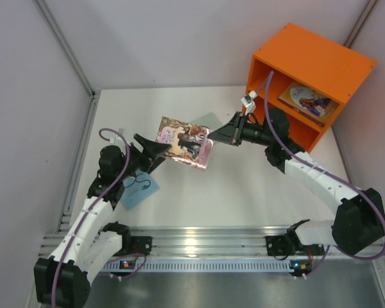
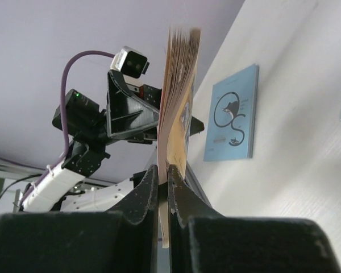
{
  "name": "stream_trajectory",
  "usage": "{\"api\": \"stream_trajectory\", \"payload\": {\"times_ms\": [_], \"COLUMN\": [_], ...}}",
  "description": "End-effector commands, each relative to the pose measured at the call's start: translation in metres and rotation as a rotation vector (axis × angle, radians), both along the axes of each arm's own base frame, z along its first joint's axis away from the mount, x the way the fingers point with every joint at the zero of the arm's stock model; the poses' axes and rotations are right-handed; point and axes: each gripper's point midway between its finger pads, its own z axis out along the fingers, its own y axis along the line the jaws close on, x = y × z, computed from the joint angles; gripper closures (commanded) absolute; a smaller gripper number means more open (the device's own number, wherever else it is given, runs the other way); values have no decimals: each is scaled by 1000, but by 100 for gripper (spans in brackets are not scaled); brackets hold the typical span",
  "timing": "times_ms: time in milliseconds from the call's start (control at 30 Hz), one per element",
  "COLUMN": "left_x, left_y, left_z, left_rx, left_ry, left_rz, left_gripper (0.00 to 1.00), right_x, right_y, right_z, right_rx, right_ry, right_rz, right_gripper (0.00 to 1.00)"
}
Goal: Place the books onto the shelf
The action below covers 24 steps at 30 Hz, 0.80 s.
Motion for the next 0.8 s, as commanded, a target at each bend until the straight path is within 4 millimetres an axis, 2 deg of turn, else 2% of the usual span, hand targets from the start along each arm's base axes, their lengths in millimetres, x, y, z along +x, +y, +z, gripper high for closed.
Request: {"api": "stream_trajectory", "payload": {"times_ms": [0, 33, 100, 133, 167, 200, 233, 267, 300, 333, 367, 400, 467, 500, 533, 567, 600, 667, 700, 767], "left_x": [9, 10, 10, 10, 11, 11, 11, 14, 15, 15, 18, 20, 25, 27, 34, 33, 34, 41, 42, 46], "left_y": [-4, -4, -4, -4, -3, -4, -4, -5, -6, -8, -10, -10, -13, -14, -14, -13, -14, -14, -15, -19], "left_z": [38, 37, 39, 37, 37, 38, 39, 39, 38, 33, 33, 30, 25, 22, 27, 15, 13, 9, 7, 6], "left_rx": [-75, -77, -85, -91, -94, -96, -99, -97, -94, -81, -74, -58, -30, -10, -1, 18, 27, 42, 39, 27], "left_ry": [-142, -137, -150, -146, -145, -143, -139, -127, -111, -87, -74, -59, -6, 5, 8, 72, 84, 134, 152, 177], "left_rz": [-5, -3, -3, -1, 7, 4, 3, -1, -8, -15, -21, -26, -32, -32, -24, -18, -17, -7, -6, -15], "left_gripper": [14, 14, 24, 32, 52, 64, 74, 86, 100, 100, 100, 100, 100, 100, 100, 100, 100, 100, 100, 100], "right_x": [-9, -9, -10, -10, -10, -8, -4, 0, 7, 15, 9, 27, 27, 28, 26, 22, 13, 7, -3, -10], "right_y": [-3, -3, -2, -1, -1, -1, -3, -5, -14, -24, -39, -50, -62, -55, -51, -44, -28, -12, 1, 18], "right_z": [29, 27, 23, 20, 17, 9, -2, -12, -31, -48, -72, -63, -69, -55, -52, -50, -38, -34, -33, -37], "right_rx": [91, 91, 90, 88, 83, 57, 0, -62, -198, -341, -483, -571, -719, -767, -823, -860, -897, -973, -1007, -1069], "right_ry": [-50, -43, -33, -22, -21, 4, -26, -35, 29, -48, 21, -38, -100, -176, -257, -303, -393, -524, -588, -712], "right_rz": [12, 14, 18, 19, 22, 14, 3, -16, -77, -96, -116, -210, -208, -228, -202, -184, -176, -138, -119, -55], "right_gripper": [100, 100, 100, 100, 99, 95, 88, 68, 58, 51, 41, 38, 32, 31, 30, 29, 29, 29, 29, 32]}}
